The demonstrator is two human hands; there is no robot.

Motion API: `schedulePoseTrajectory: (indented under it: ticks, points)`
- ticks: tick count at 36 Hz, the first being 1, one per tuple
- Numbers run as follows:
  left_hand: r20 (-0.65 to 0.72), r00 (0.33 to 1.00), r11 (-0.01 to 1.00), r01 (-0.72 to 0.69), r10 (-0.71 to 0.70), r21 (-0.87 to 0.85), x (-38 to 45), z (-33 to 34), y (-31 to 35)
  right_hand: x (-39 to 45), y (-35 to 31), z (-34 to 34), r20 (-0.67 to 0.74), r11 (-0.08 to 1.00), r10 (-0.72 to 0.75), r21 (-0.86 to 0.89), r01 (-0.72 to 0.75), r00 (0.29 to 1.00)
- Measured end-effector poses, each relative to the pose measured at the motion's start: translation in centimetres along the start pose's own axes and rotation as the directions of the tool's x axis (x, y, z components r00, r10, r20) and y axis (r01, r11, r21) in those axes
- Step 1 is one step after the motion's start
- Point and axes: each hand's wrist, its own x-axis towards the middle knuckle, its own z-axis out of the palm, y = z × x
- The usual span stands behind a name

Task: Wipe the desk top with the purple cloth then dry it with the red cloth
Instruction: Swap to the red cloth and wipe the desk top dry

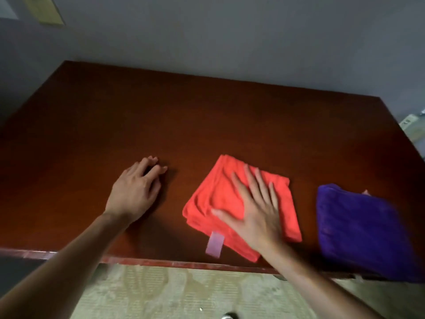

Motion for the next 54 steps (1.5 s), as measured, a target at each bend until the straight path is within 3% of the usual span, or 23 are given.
schedulePoseTrajectory:
  ticks: [4, 10, 15, 17, 20, 23, 25, 32, 38, 45, 54]
  points:
    - [-0.098, 0.977, 0.981, 0.185, -0.190, -0.060, 1.0, 0.7, 5.1, -4.7, 1.0, -1.1, 0.038, 0.992, -0.119, 0.033, 0.118, 0.992]
    - [-0.133, 0.981, 0.952, 0.095, -0.139, -0.291, 3.4, 2.9, 11.1, -1.3, 4.1, -2.0, 0.132, 0.947, -0.320, 0.045, 0.317, 0.938]
    - [-0.147, 0.966, 0.856, 0.112, -0.213, -0.505, 5.9, 4.3, 13.6, 5.1, 7.9, -2.3, 0.196, 0.909, -0.417, 0.063, 0.413, 0.887]
    - [-0.129, 0.966, 0.853, 0.131, -0.225, -0.505, 6.3, 4.7, 14.1, 8.6, 9.9, -2.1, 0.195, 0.904, -0.426, 0.065, 0.422, 0.884]
    - [-0.118, 0.986, 0.899, 0.058, -0.120, -0.434, 6.2, 5.1, 14.3, 14.7, 12.9, -1.8, 0.190, 0.914, -0.406, 0.058, 0.402, 0.894]
    - [-0.079, 0.984, 0.941, -0.176, 0.160, -0.290, 6.1, 5.2, 14.8, 20.8, 15.7, -1.4, 0.206, 0.925, -0.379, 0.051, 0.377, 0.902]
    - [0.008, 0.961, 0.941, -0.267, 0.275, -0.206, 6.3, 5.4, 14.9, 24.7, 17.5, -1.2, 0.211, 0.932, -0.361, 0.049, 0.360, 0.908]
    - [0.129, 0.959, 0.962, -0.233, 0.252, -0.146, 6.7, 5.0, 14.7, 34.9, 21.0, -1.3, 0.197, 0.977, -0.211, 0.054, 0.204, 0.957]
    - [0.151, 0.960, 0.967, -0.215, 0.234, -0.133, 6.9, 4.8, 14.5, 37.5, 21.4, -1.1, 0.142, 0.995, -0.086, 0.057, 0.079, 0.986]
    - [0.166, 0.961, 0.973, -0.203, 0.220, -0.112, 6.9, 4.4, 14.9, 35.2, 21.6, -1.1, 0.109, 1.000, 0.014, -0.017, -0.013, 0.994]
    - [0.132, 0.962, 0.967, -0.224, 0.239, -0.120, 7.0, 4.7, 14.8, 23.2, 24.5, -4.2, 0.123, 1.000, 0.017, -0.014, -0.016, 0.992]
